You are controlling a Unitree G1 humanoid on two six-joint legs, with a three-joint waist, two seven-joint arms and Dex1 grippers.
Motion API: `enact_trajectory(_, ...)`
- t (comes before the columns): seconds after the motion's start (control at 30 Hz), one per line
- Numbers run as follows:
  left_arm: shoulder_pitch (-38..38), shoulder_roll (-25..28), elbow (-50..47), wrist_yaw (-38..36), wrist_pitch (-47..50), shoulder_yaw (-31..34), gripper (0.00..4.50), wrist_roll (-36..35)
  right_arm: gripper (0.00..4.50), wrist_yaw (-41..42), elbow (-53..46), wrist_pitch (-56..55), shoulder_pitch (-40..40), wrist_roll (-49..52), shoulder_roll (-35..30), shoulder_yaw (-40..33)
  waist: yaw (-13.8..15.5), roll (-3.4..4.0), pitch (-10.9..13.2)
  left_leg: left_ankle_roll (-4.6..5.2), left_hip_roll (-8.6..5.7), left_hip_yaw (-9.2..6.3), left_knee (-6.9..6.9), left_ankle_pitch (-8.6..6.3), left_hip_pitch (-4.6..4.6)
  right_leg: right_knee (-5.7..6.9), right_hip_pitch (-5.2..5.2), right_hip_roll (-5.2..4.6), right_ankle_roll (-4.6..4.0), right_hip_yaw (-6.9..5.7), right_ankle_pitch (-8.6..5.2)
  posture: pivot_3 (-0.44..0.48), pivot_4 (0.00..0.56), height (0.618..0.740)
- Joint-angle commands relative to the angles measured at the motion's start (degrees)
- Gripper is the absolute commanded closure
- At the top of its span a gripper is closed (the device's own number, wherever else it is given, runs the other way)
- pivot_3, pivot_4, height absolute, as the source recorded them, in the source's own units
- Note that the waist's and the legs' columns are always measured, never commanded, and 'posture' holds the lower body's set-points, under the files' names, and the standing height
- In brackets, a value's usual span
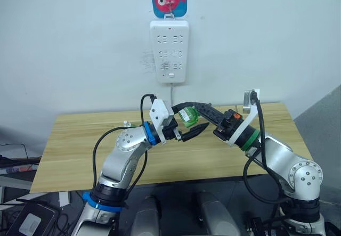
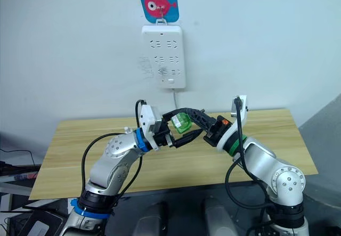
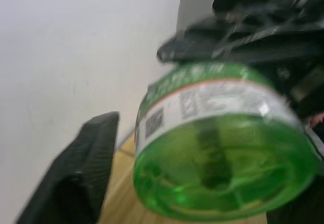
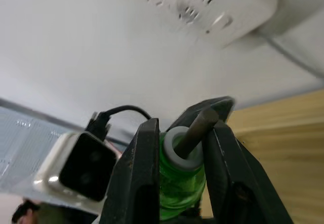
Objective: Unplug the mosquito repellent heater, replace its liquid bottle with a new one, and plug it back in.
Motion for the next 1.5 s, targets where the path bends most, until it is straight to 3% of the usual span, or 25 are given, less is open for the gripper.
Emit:
enact_trajectory(0.03, 1.73, 3.33, -1.75, -0.05, 0.06, 1.52, 0.00, 1.63, 3.73, 2.75, -0.68, -0.84, 0.40, -4.01, -3.78, -1.30, 0.01, 0.00, 0.00, 0.00, 0.00, 0.00, 0.00, 0.00, 0.00, 0.00, 0.00, 0.00, 0.00, 0.00, 0.00, -0.062, 0.207, 0.740)
enact_trajectory(0.13, 4.20, 7.70, -3.52, -0.81, 2.32, 3.05, 0.00, 1.29, 3.73, 6.74, 2.03, -1.86, -1.10, -18.68, -8.08, 1.53, -0.02, 0.00, 0.00, 0.00, 0.01, 0.03, 0.00, 0.00, 0.01, 0.00, -0.01, -0.01, 0.00, 0.01, 0.00, -0.056, 0.206, 0.740)
enact_trajectory(0.27, 6.62, 11.07, -7.59, -1.41, 5.31, 3.87, 0.00, -0.43, 3.73, 14.62, 9.19, -9.26, -4.46, -46.65, -12.70, 13.38, 0.20, 0.01, -0.01, 0.00, 0.03, 0.06, -0.03, 0.00, 0.04, 0.00, -0.04, -0.01, -0.01, 0.02, -0.01, -0.033, 0.209, 0.740)
enact_trajectory(0.37, 8.06, 11.67, -10.73, -0.78, 5.63, 4.51, 0.00, -0.58, 3.73, 18.74, 22.71, -20.37, -8.04, -65.69, -10.98, 21.78, 0.29, 0.00, -0.02, 0.00, 0.03, 0.10, -0.03, 0.00, 0.04, -0.05, -0.04, -0.02, -0.01, 0.04, -0.01, -0.003, 0.212, 0.740)
enact_trajectory(0.47, 9.87, 12.15, -13.39, 0.78, 6.85, 5.29, 0.00, -0.27, 3.73, 21.09, 37.86, -30.25, -11.76, -77.32, -6.45, 25.15, 0.51, -0.01, -0.02, 0.00, 0.03, 0.14, -0.06, 0.00, 0.04, -0.08, -0.04, -0.04, -0.01, 0.06, -0.01, 0.009, 0.211, 0.740)
enact_trajectory(0.7, 16.76, 14.96, -19.46, 1.73, 7.26, 6.45, 0.00, 0.25, 3.73, 22.94, 68.72, -46.81, -20.87, -89.95, 3.12, 23.31, 1.54, -0.01, -0.01, -0.01, 0.03, 0.16, -0.12, -0.01, 0.07, -0.03, -0.08, -0.07, -0.29, 0.06, 0.16, 0.100, 0.224, 0.740)
enact_trajectory(0.9, 18.09, 15.24, -21.28, 3.45, 8.32, 7.53, 0.00, -0.29, 3.73, 25.58, 80.03, -52.77, -24.17, -91.60, 6.71, 17.70, 3.49, -0.01, -0.01, -0.01, 0.00, 0.14, -0.07, 0.00, 0.08, 0.00, -0.05, -0.08, -0.30, 0.04, 0.16, 0.137, 0.241, 0.740)
enact_trajectory(0.93, 18.38, 15.16, -21.29, 3.59, 8.17, 7.73, 0.00, -0.37, 3.38, 26.05, 80.60, -53.37, -24.29, -91.24, 7.07, 16.44, 3.62, -0.01, -0.01, -0.01, 0.00, 0.13, -0.06, 0.00, 0.08, 0.00, -0.03, -0.08, -0.30, 0.04, 0.16, 0.138, 0.243, 0.740)
enact_trajectory(1.1, 19.72, 13.62, -19.16, 5.79, 7.92, 9.71, 0.00, -0.59, 1.65, 28.36, 76.48, -54.11, -22.94, -91.39, 7.36, 13.11, 3.61, 0.00, 0.00, -0.01, 0.01, 0.14, -0.07, 0.00, 0.08, 0.00, -0.03, -0.08, -0.31, 0.04, 0.16, 0.125, 0.235, 0.740)
enact_trajectory(1.23, 20.47, 13.50, -14.50, 6.58, 6.27, 11.95, 0.00, 0.67, 0.18, 33.94, 59.33, -48.57, -17.04, -90.24, 5.79, 13.18, 3.60, 0.01, -0.01, 0.00, 0.04, 0.05, -0.10, 0.00, 0.09, 0.05, -0.04, -0.06, -0.32, -0.04, 0.16, 0.112, 0.228, 0.740)
enact_trajectory(1.33, 22.63, 13.87, -9.93, 7.04, 3.85, 13.79, 0.00, 2.50, 0.08, 42.00, 40.09, -39.66, -10.23, -87.67, 1.87, 15.40, 3.63, 0.02, 0.00, -0.01, 0.03, 0.01, -0.12, -0.01, 0.08, 0.06, -0.05, -0.08, -0.30, -0.06, 0.15, 0.103, 0.231, 0.740)
enact_trajectory(1.4, 25.50, 14.27, -5.14, 7.67, 0.93, 15.63, 0.00, 4.55, 0.08, 50.57, 23.41, -32.77, -4.56, -83.48, -4.85, 17.43, 3.67, 0.08, 0.04, -0.01, 0.02, 0.02, -0.13, -0.01, 0.07, 0.02, -0.05, -0.11, -0.27, -0.05, 0.12, 0.093, 0.232, 0.740)
enact_trajectory(1.5, 27.06, 14.46, -0.12, 8.36, -3.43, 16.51, 0.00, 7.13, 0.08, 56.95, 10.55, -24.93, -0.85, -79.47, -11.68, 17.88, 3.56, 0.08, 0.04, 0.00, 0.04, -0.06, -0.20, -0.02, 0.08, -0.08, -0.01, -0.25, -0.09, -0.12, -0.05, 0.081, 0.239, 0.740)
